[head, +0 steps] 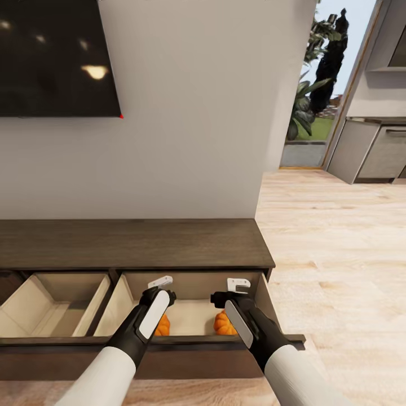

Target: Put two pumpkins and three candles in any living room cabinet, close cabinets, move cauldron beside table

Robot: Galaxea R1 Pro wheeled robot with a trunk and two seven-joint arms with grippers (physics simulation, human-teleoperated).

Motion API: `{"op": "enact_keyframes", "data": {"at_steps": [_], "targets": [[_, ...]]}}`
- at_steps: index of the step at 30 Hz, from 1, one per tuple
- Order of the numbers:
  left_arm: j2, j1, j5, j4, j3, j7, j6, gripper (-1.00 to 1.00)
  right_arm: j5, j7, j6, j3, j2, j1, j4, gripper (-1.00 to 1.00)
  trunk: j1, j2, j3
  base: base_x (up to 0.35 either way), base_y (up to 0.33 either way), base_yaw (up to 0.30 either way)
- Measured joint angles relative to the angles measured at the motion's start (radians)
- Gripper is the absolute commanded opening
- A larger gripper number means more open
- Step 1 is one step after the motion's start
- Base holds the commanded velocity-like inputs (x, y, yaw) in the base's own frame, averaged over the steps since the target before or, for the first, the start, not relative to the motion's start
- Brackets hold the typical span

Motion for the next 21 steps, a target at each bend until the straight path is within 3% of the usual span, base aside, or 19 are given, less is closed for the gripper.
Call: {"op": "enact_keyframes", "data": {"at_steps": [21], "targets": [[0.000, 0.000, 0.000, 0.000, 0.000, 0.000, 0.000, 1.00, 0.000, 0.000, 0.000, 0.000, 0.000, 0.000, 0.000, 1.00, -0.081, 0.147, 0.066, -0.004, 0.000, 0.000]]}}
